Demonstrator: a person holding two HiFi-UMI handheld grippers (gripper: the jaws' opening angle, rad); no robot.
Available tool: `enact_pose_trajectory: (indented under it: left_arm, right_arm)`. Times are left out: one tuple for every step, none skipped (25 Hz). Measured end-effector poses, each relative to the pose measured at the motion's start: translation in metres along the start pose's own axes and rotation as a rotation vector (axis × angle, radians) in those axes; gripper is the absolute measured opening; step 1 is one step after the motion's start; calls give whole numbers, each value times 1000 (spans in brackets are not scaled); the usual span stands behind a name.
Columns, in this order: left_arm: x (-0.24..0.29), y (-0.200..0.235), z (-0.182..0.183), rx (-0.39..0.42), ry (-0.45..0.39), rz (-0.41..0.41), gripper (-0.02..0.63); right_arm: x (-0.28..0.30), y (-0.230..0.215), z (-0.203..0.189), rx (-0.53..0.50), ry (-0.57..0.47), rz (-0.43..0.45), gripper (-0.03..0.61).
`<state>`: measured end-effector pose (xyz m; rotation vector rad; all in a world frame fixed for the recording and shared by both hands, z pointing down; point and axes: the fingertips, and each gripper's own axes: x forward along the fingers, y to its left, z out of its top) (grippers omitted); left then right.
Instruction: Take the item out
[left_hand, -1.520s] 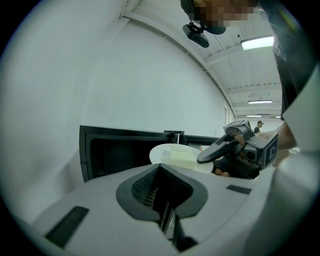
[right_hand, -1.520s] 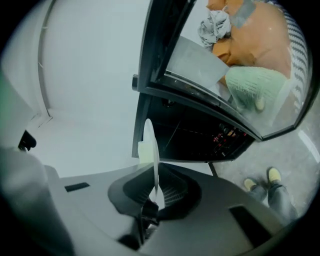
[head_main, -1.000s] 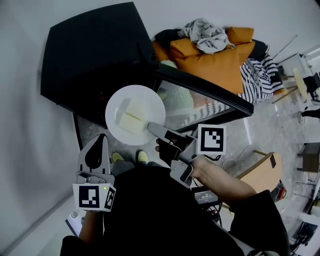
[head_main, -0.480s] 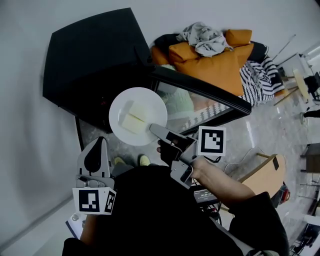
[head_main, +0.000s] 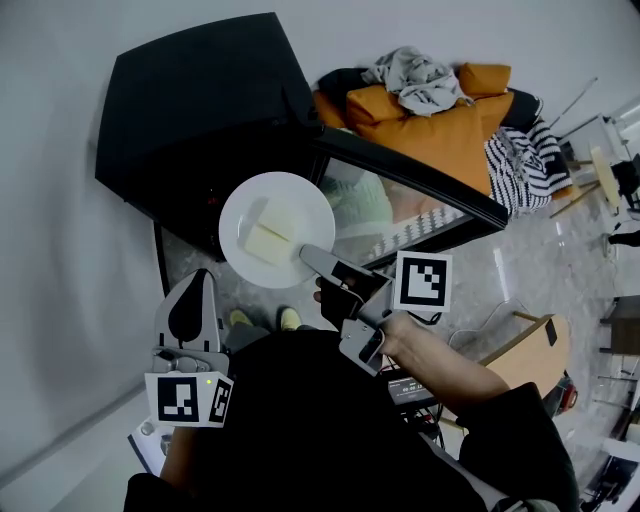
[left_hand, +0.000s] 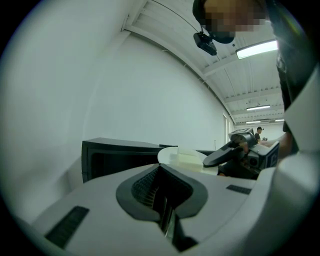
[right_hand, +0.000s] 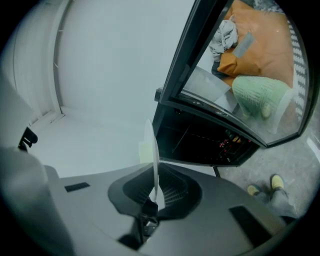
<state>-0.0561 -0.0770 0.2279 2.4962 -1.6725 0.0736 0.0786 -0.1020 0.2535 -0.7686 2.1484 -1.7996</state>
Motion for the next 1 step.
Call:
enact_pose_trajectory:
  left_arm:
    - [-1,1,0,0,-1,1,9]
  right_arm:
    - [1,1,-1,-3,2,1,26]
